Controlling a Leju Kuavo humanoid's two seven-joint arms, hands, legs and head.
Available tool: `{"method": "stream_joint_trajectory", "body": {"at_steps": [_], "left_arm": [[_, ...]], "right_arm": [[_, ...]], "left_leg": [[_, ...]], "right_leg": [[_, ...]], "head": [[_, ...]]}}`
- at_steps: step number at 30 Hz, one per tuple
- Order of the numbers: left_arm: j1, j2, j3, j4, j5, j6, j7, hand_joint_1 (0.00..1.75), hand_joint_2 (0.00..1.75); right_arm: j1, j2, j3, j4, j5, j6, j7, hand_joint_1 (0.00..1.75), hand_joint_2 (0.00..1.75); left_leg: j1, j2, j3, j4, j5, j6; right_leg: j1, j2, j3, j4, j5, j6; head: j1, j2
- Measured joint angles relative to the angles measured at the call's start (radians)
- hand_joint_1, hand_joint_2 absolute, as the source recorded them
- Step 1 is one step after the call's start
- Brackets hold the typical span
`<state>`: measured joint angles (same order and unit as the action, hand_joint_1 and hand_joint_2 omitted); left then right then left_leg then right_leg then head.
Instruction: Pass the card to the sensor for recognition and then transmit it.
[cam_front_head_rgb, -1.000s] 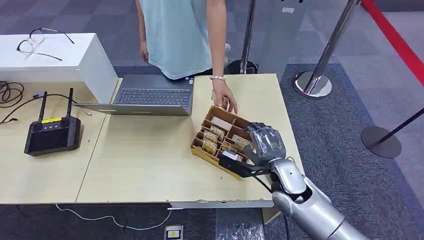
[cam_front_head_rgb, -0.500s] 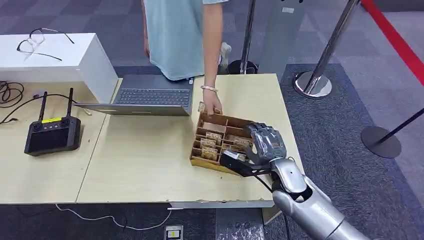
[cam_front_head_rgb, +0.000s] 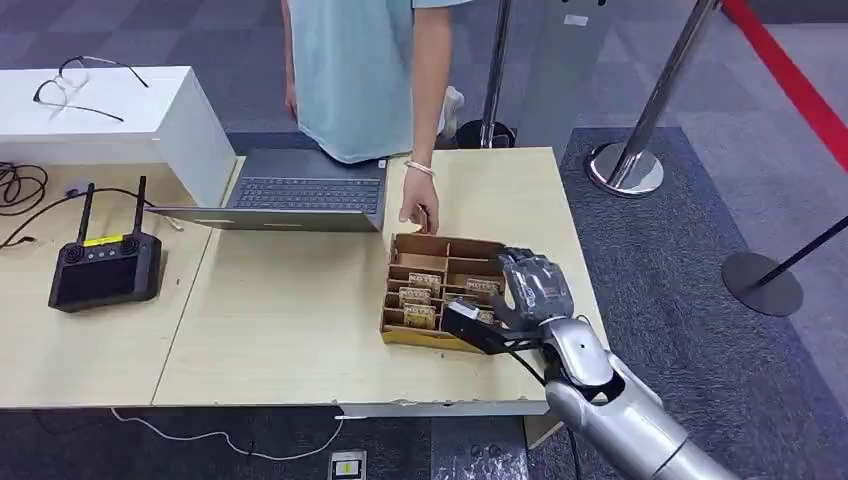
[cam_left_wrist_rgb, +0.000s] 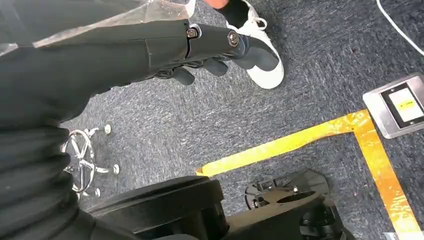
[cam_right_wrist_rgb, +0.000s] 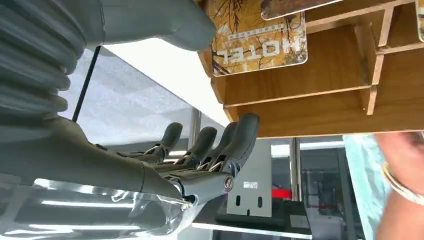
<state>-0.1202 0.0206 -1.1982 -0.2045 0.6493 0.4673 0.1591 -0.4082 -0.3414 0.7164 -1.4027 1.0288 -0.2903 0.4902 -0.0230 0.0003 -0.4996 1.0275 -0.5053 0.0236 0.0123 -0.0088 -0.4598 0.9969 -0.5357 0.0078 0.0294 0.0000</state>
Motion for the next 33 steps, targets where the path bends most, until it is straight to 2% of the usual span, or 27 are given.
{"method": "stream_joint_trajectory", "body": {"at_steps": [26, 28, 31, 33], "left_arm": [[0.0, 0.0, 0.0, 0.0, 0.0, 0.006, 0.002, 0.0, 1.75], [0.0, 0.0, 0.0, 0.0, 0.0, 0.006, 0.002, 0.0, 1.75], [0.0, 0.0, 0.0, 0.0, 0.001, 0.006, 0.002, 0.0, 1.75], [0.0, 0.0, 0.0, 0.0, 0.002, 0.006, 0.002, 0.0, 1.75]], "right_arm": [[0.002, 0.005, 0.012, 0.021, -0.006, -0.009, -0.004, 0.72, 1.75], [0.002, 0.005, 0.014, 0.022, -0.006, -0.009, -0.004, 0.8, 1.75], [0.002, 0.005, 0.017, 0.023, -0.006, -0.009, -0.004, 1.12, 1.75], [0.002, 0.005, 0.017, 0.023, -0.006, -0.009, -0.004, 1.17, 1.75]], "left_leg": [[0.0, 0.0, 0.0, 0.0, 0.0, 0.0], [0.0, 0.0, 0.0, 0.0, 0.0, 0.0], [0.0, 0.0, 0.0, 0.0, 0.0, 0.0], [0.0, 0.0, 0.0, 0.0, 0.0, 0.0]], "right_leg": [[0.0, 0.0, 0.0, 0.0, 0.0, 0.0], [0.0, 0.0, 0.0, 0.0, 0.0, 0.0], [0.0, 0.0, 0.0, 0.0, 0.0, 0.0], [0.0, 0.0, 0.0, 0.0, 0.0, 0.0]], "head": [[0.0, 0.0], [0.0, 0.0], [0.0, 0.0], [0.0, 0.0]]}}
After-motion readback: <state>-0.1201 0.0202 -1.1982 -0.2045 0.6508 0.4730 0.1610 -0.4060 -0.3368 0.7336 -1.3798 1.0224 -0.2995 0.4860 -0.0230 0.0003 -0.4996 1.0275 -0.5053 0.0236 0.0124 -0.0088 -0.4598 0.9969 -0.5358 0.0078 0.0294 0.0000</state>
